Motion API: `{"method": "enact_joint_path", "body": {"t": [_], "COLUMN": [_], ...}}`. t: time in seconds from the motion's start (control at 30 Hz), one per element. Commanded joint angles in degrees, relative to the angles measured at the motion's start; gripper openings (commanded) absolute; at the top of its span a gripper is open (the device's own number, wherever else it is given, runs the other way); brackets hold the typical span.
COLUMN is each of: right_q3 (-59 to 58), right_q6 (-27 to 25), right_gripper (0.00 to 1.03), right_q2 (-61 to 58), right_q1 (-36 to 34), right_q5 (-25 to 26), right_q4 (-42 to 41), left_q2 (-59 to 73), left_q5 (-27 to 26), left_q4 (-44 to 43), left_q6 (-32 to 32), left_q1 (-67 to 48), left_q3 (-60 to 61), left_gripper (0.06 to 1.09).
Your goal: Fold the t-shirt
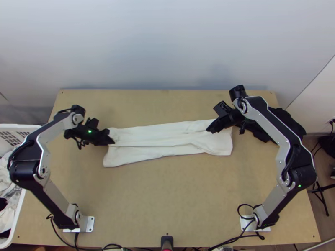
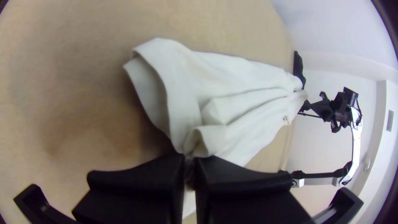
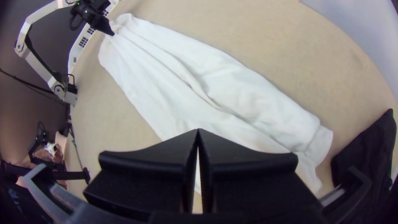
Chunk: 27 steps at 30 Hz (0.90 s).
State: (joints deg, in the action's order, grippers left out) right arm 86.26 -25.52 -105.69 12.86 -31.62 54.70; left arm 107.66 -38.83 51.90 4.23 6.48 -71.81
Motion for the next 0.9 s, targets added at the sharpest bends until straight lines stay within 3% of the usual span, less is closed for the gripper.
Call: {"method": "enact_joint_path", "body": {"t": [0.0, 0.23, 0.4, 0.53, 0.67, 0.87], "right_q3": [1.3, 0.0, -1.0, -1.8, -2.6, -6.1], "right_q6": [0.1, -0.5, -0.4, -0.2, 0.5, 2.0], "right_gripper": [0.03, 0.03, 0.03, 0.03, 0.03, 0.03], "right_q2": [2.2, 1.1, 1.2, 2.2, 5.1, 11.0], "right_q1": [-0.6, -1.3, -1.6, -1.3, -0.6, -0.6], "right_q5": [-1.1, -1.0, -1.0, -1.0, -1.0, -0.7], "right_q4": [1.7, 1.7, 2.0, 2.1, 2.2, 2.5], "left_q2": [-3.5, -3.9, -4.6, -6.3, -6.0, 0.8], "left_q5": [-0.2, 1.1, 0.5, -1.8, -4.4, -8.3], "left_q4": [7.1, 15.1, 18.9, 18.4, 14.5, 13.5], "left_q6": [6.6, 16.8, 16.7, 12.3, 3.8, -4.4], "left_q1": [7.1, 19.2, 18.4, 8.6, -2.9, -19.3], "left_q3": [-0.4, -2.8, -3.2, -4.1, -6.7, -19.2], "left_gripper": [0.10, 0.10, 0.10, 0.10, 0.10, 0.10]}}
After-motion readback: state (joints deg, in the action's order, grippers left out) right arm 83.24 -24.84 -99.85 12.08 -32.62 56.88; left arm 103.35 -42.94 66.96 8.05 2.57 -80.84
